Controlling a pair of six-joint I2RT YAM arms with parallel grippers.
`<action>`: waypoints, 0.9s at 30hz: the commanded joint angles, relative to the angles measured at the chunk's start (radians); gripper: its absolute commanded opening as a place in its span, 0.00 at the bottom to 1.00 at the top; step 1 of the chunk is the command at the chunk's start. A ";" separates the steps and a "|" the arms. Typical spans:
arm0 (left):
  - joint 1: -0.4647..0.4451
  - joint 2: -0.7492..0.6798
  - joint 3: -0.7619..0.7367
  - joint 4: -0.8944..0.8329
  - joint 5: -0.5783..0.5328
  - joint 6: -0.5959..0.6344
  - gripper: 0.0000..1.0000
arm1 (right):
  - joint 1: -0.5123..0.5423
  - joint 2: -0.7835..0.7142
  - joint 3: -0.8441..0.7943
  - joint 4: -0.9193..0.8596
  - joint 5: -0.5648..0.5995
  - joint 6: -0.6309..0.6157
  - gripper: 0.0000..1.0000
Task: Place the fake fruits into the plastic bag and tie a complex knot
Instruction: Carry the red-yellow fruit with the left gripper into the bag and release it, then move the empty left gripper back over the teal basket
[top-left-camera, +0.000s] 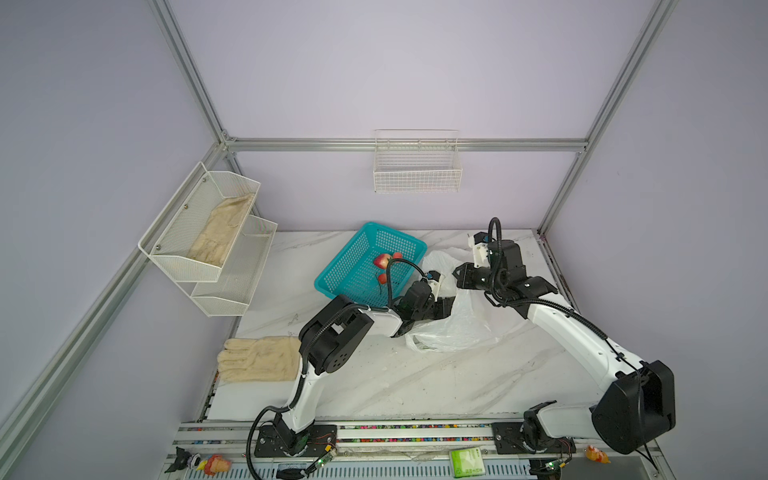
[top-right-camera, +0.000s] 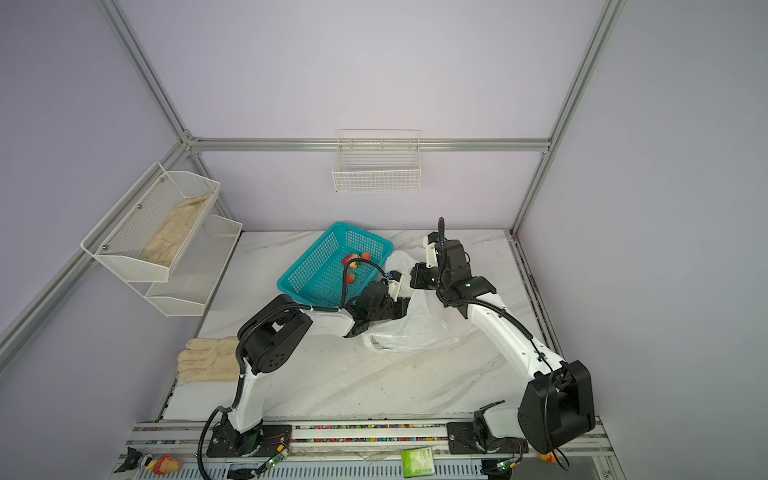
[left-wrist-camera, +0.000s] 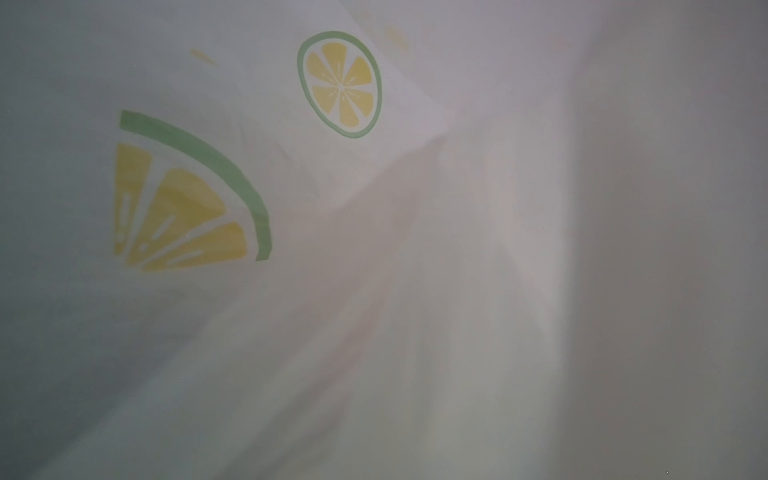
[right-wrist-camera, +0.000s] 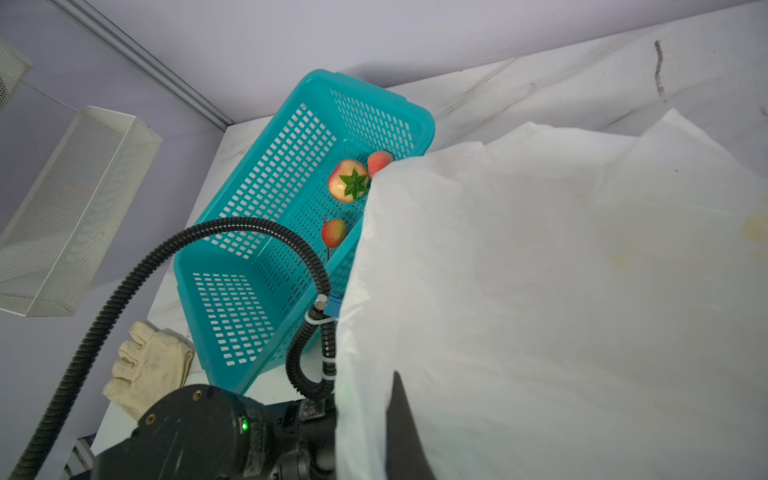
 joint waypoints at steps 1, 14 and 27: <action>0.003 -0.025 0.070 0.106 -0.006 -0.032 0.71 | -0.004 -0.021 -0.008 0.004 0.016 -0.007 0.00; 0.021 -0.223 -0.054 -0.142 0.056 0.211 0.91 | -0.005 -0.031 0.023 -0.049 0.120 -0.074 0.00; 0.088 -0.536 -0.146 -0.633 0.134 0.606 0.86 | -0.014 -0.010 0.034 -0.067 0.177 -0.107 0.00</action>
